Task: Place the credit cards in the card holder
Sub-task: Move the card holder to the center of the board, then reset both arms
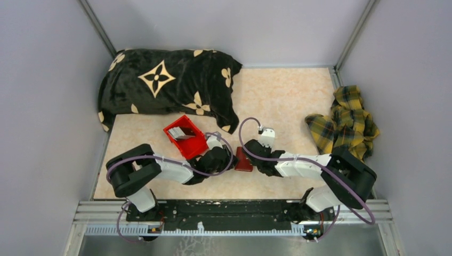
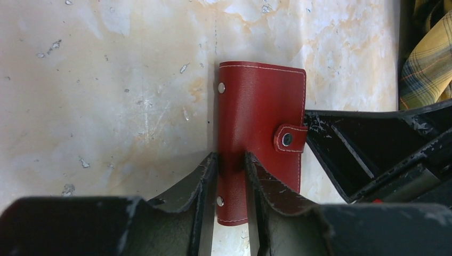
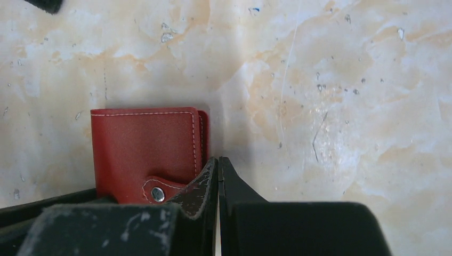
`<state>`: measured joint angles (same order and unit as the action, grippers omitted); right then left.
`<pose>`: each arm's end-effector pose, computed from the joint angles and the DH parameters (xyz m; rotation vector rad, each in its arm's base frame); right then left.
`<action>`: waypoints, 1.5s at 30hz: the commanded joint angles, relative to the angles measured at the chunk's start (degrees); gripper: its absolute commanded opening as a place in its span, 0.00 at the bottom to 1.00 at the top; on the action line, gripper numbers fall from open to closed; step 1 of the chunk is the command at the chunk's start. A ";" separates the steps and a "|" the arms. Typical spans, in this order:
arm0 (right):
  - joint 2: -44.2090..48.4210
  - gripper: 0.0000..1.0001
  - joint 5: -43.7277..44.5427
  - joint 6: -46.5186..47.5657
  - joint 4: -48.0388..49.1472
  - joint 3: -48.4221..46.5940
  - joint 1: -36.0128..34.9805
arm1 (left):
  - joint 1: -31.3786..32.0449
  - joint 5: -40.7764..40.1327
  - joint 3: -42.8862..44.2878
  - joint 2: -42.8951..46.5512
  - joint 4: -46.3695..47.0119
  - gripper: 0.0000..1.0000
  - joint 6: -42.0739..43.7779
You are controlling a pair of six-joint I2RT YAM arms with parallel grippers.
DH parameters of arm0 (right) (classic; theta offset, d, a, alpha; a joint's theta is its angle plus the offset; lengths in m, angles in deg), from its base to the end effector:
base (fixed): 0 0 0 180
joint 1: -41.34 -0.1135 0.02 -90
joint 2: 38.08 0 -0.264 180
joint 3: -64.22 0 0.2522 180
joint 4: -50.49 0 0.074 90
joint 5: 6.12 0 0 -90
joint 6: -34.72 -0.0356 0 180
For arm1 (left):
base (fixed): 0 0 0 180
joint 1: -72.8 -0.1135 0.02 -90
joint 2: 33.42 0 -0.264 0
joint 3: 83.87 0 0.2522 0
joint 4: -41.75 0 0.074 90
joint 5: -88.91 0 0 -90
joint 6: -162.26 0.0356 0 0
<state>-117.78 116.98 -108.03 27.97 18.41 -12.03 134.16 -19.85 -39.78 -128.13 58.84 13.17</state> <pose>0.1586 0.1807 0.1461 0.1971 2.3396 0.1465 0.1498 -0.2503 0.1222 -0.1546 2.2481 -0.8621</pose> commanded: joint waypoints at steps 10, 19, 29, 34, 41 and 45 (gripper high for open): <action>4.93 0.02 3.15 6.17 -3.24 -3.60 0.98 | 0.07 -7.02 0.53 7.99 -14.79 0.48 4.13; 13.38 0.18 2.79 22.14 -8.38 -10.04 9.93 | -0.86 -15.07 13.72 19.16 -25.23 0.59 20.07; 12.59 0.65 -3.59 33.50 -8.12 -16.64 26.14 | -13.81 -19.42 20.89 24.05 -25.49 0.89 40.32; 12.67 0.72 -5.28 30.48 -10.95 -17.68 26.21 | -20.75 -23.46 13.89 29.89 -19.70 0.99 44.73; 20.46 0.76 -3.89 27.50 -4.83 -11.10 26.18 | -29.64 -22.16 5.23 32.70 -18.37 1.00 43.73; 21.52 0.72 -0.98 27.81 -5.15 -11.47 26.21 | -30.18 -22.33 2.51 32.34 -15.63 1.00 44.65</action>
<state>-98.09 112.65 -79.31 19.54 8.07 14.03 104.46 -42.01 -35.35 -95.92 38.84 55.83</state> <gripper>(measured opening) 0.726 0.997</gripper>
